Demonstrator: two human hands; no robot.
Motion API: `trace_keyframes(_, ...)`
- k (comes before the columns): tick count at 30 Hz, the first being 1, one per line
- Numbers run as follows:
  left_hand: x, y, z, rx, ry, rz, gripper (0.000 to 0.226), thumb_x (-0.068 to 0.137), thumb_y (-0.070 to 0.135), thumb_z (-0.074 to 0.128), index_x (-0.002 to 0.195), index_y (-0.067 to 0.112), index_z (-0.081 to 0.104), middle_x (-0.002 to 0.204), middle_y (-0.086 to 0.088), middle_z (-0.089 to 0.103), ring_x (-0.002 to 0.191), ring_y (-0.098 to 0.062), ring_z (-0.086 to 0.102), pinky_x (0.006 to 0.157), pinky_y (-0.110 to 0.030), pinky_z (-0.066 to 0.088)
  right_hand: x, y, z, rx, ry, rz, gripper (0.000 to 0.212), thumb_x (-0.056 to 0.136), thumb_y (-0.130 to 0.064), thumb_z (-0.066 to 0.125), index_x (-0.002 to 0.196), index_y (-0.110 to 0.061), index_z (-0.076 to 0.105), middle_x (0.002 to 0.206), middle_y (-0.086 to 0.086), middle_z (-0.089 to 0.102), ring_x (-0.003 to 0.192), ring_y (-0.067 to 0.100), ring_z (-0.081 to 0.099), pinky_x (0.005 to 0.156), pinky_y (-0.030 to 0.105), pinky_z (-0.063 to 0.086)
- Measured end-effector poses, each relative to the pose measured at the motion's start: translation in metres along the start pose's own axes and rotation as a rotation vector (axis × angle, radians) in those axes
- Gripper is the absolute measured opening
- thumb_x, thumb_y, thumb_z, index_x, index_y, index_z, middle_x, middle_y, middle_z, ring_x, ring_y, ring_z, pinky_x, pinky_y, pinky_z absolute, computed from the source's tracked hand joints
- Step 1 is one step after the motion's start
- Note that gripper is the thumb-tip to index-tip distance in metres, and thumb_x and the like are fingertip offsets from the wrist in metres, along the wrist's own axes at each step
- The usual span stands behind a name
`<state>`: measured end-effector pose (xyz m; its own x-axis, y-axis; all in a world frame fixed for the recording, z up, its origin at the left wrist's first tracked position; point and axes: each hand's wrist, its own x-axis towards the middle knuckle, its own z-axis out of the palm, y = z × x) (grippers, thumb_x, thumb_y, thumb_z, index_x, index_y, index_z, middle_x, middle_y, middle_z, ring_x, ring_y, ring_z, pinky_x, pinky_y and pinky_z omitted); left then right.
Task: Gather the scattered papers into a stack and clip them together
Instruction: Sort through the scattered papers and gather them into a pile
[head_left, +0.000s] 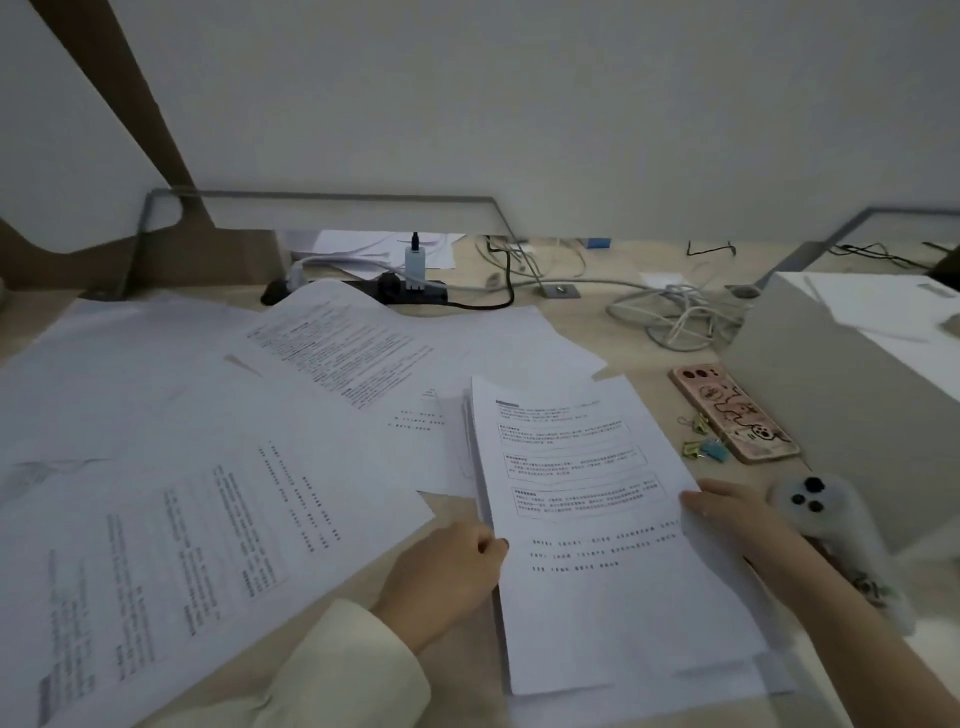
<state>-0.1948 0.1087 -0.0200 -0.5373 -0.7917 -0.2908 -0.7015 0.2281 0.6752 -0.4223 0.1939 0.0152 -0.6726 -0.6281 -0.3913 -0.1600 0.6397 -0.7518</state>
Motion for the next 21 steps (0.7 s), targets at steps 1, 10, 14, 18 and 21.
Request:
trace_keyframes(1,0.000,0.001,-0.001,0.043,0.006,0.010,0.037,0.095,0.033,0.037,0.062,0.017,0.033,0.060,0.004,0.038,0.058,-0.013,0.037,0.051,-0.023,0.025,0.004,0.003,-0.001,0.006,0.001,-0.004,0.029,0.087,0.002,0.044,0.107,0.023,0.047,0.114,0.045,0.049,0.074,0.023,0.046,0.059,0.030,0.034)
trace_keyframes(10,0.001,-0.002,0.001,0.313,0.022,0.079,0.042,0.093,0.032,0.040,0.054,0.016,0.033,0.055,0.003,0.037,0.051,-0.011,0.033,0.048,-0.021,0.024,0.007,0.018,-0.005,-0.086,-0.046,-0.027,0.020,0.086,-0.005,0.047,0.072,-0.005,0.061,0.076,0.020,0.062,0.073,0.026,0.053,0.069,0.034,0.038)
trace_keyframes(14,-0.001,-0.001,0.002,0.358,0.018,0.107,0.042,0.093,0.036,0.040,0.055,0.017,0.036,0.064,0.005,0.044,0.065,-0.012,0.040,0.062,-0.025,0.028,0.011,0.021,0.003,-0.173,0.012,-0.136,0.036,0.087,0.001,0.045,0.120,-0.013,0.053,0.095,0.002,0.061,0.084,0.019,0.057,0.065,0.028,0.042)
trace_keyframes(18,0.000,-0.002,0.003,0.402,0.019,0.118,0.043,0.094,0.038,0.038,0.056,0.018,0.035,0.064,0.008,0.040,0.085,-0.014,0.041,0.071,-0.027,0.030,0.010,0.023,0.010,-0.331,0.080,-0.206,0.051,0.090,-0.002,0.046,0.138,-0.013,0.037,0.131,0.011,0.044,0.090,0.017,0.046,0.073,0.025,0.038)
trace_keyframes(21,-0.001,-0.005,0.002,0.372,0.018,0.120,0.037,0.092,0.039,0.041,0.060,0.020,0.039,0.074,0.006,0.048,0.087,-0.012,0.042,0.070,-0.026,0.034,0.007,0.024,0.013,-0.475,0.135,-0.246,0.047,0.090,-0.009,0.049,0.137,-0.010,0.040,0.138,0.013,0.034,0.106,0.025,0.046,0.087,0.027,0.037)
